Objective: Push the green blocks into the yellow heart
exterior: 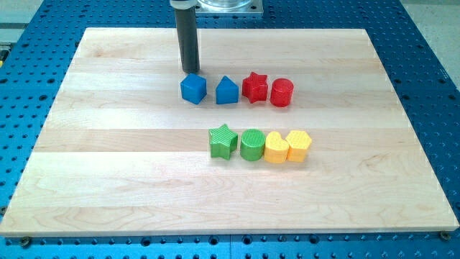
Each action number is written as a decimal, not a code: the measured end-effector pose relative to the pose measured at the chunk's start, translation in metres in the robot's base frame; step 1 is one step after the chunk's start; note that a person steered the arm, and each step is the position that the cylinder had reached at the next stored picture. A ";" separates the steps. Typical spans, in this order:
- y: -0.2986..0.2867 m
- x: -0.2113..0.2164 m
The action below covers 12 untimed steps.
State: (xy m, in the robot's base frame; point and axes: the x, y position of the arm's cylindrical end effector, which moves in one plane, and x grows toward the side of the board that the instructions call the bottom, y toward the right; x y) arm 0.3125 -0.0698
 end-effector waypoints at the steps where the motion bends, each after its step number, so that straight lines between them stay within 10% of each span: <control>1: 0.000 0.000; 12: -0.026 0.031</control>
State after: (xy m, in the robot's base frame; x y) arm 0.3430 -0.0962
